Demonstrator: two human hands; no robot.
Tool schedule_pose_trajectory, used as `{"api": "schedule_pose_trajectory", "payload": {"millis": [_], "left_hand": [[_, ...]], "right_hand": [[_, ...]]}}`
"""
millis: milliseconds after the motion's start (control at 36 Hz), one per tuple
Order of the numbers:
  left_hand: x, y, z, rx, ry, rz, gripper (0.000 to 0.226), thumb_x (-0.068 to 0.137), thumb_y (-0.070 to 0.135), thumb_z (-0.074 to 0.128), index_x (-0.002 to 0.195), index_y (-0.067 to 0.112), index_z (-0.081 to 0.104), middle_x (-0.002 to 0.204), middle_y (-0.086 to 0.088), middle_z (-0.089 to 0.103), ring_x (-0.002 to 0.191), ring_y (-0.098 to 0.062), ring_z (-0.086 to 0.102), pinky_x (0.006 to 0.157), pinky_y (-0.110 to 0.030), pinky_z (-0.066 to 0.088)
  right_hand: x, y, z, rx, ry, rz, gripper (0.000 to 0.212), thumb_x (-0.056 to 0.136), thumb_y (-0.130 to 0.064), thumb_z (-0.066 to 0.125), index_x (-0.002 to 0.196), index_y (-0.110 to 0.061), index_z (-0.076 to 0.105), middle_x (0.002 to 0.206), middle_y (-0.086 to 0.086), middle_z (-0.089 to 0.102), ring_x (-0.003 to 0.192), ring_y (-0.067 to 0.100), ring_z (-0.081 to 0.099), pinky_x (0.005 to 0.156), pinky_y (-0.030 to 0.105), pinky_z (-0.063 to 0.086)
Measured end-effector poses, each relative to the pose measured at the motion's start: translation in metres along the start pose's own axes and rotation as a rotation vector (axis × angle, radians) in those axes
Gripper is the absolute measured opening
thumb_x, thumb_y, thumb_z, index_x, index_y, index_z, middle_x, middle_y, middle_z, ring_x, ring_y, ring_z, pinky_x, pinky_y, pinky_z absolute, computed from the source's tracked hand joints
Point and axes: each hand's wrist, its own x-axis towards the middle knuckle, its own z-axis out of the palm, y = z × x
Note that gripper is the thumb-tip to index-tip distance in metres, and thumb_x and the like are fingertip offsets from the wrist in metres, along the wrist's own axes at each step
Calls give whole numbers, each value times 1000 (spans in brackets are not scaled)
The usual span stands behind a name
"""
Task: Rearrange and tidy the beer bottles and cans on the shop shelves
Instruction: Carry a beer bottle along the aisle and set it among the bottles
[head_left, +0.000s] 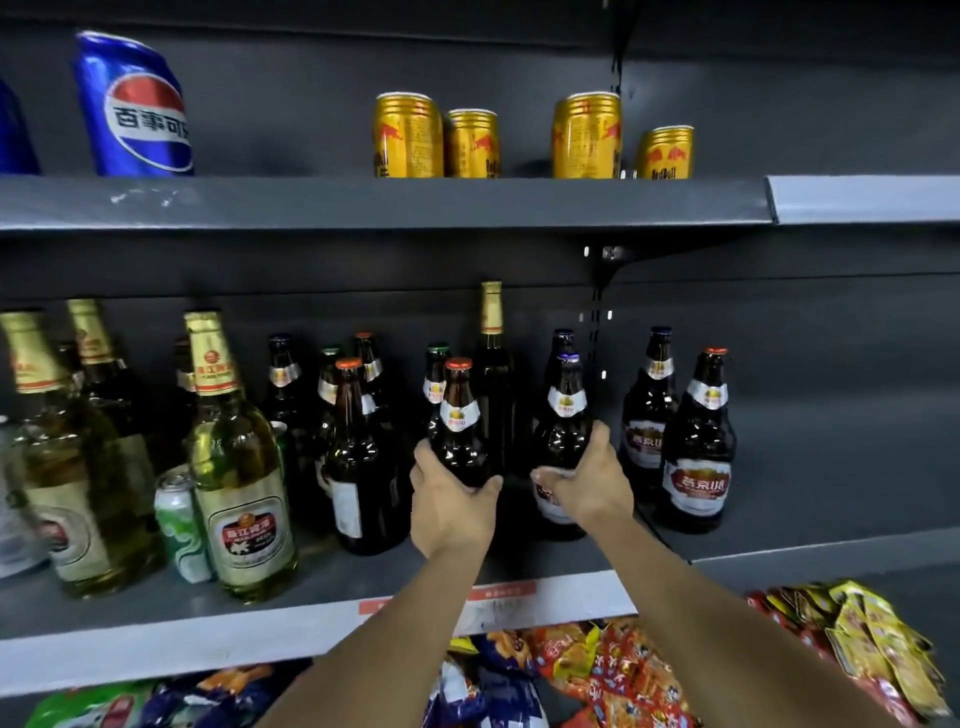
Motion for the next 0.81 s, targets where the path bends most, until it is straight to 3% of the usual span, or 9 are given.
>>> {"api": "schedule_pose_trajectory", "payload": {"millis": [111,194,278,389,500,611,667,750,806], "left_hand": [[0,4,5,-5,-28,23,89,75,43,76,143,22,22,134,-2,50,101,-26,63,75,-37,50],[-2,11,11,16,-57,54,88,76,44,75,144,22,22,136,-2,50,112,-26,59,75,-32,44],[-6,16,16,16,-97,104,85,77,43,75,142,23,24,124,3,57,106,-22,61,72,-30,45],[-8,23,28,27,-136,149,86,74,45,76,140,24,25,134,0,49,112,-23,58,78,-33,49],[-8,31,42,32,-158,147,87,74,46,76,140,24,24,136,1,47,112,-24,58,79,-35,49],[-7,34,52,37,-147,152,86,75,45,75,140,24,23,136,-1,46,109,-25,59,75,-34,49],[-6,34,56,26,-153,156,86,76,42,75,141,23,21,135,-3,44,108,-26,59,74,-35,49],[-4,33,60,-37,-211,183,91,78,34,74,145,22,14,139,-7,37,110,-30,57,80,-42,52],[-4,32,59,-86,-249,188,95,78,27,73,148,20,10,144,-9,29,119,-30,52,89,-47,50]], "right_hand": [[9,5,-11,-14,17,41,95,77,-35,78,147,-13,18,147,12,28,124,37,47,93,42,43],[16,8,-12,-8,24,52,94,75,-33,80,146,-13,21,144,13,31,123,36,49,93,41,43],[24,11,-11,11,31,46,93,74,-30,82,145,-12,24,142,12,35,124,33,48,94,41,43],[34,17,-11,1,41,61,90,74,-30,81,142,-12,25,141,9,38,121,32,50,89,42,45],[37,22,-13,-80,55,49,92,81,-31,74,148,-15,13,147,9,35,122,32,51,84,41,46],[31,22,-13,-73,65,22,98,84,-29,69,153,-16,-1,155,8,24,134,30,39,91,42,45],[24,18,-13,-19,194,-42,87,84,-23,64,152,-14,11,154,9,28,137,28,33,98,42,41],[13,1,-17,98,531,-259,58,83,-18,56,138,-9,41,135,9,50,124,28,43,96,39,37],[10,-15,-20,151,535,-374,49,89,-25,53,136,-11,44,129,5,54,120,23,46,93,36,39]]}}
